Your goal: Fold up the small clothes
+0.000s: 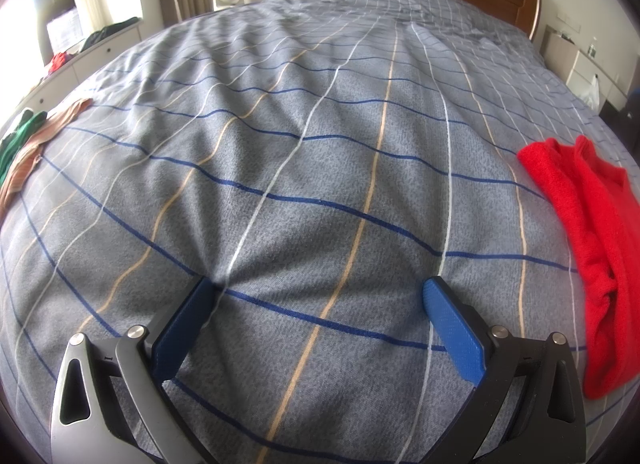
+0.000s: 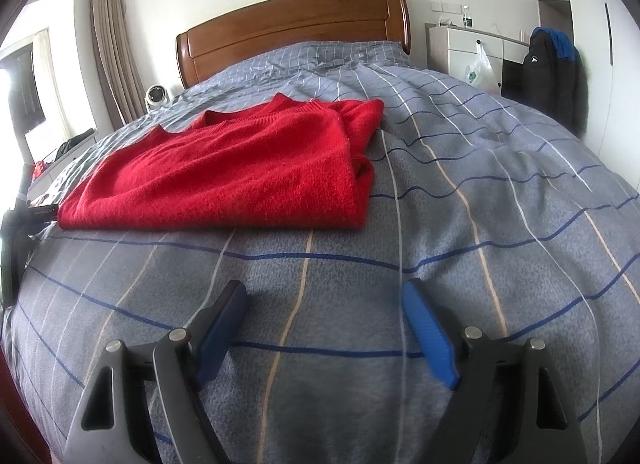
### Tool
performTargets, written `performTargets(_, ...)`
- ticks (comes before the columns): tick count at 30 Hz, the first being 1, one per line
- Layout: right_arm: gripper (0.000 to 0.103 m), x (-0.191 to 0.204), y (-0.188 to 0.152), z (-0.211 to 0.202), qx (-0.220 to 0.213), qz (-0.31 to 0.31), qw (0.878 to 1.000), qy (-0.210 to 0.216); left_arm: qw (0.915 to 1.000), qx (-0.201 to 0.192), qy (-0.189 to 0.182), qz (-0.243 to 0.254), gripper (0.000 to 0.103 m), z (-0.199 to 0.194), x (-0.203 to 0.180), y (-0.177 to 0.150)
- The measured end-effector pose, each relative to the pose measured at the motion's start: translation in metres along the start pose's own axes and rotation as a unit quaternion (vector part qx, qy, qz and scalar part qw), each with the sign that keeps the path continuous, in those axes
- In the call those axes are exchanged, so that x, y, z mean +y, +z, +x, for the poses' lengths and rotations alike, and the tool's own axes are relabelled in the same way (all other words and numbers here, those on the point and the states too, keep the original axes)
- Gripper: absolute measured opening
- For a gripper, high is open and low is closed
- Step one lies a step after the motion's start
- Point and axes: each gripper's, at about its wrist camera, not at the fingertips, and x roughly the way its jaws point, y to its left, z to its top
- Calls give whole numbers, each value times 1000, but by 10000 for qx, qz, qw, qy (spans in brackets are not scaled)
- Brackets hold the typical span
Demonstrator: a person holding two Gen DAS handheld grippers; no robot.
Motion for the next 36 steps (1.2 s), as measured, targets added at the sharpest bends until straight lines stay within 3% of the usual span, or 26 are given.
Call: performTargets(36, 82, 7, 2, 2, 67, -92, 9998, -177, 10000, -2, 1, -1, 103, 0, -1, 0)
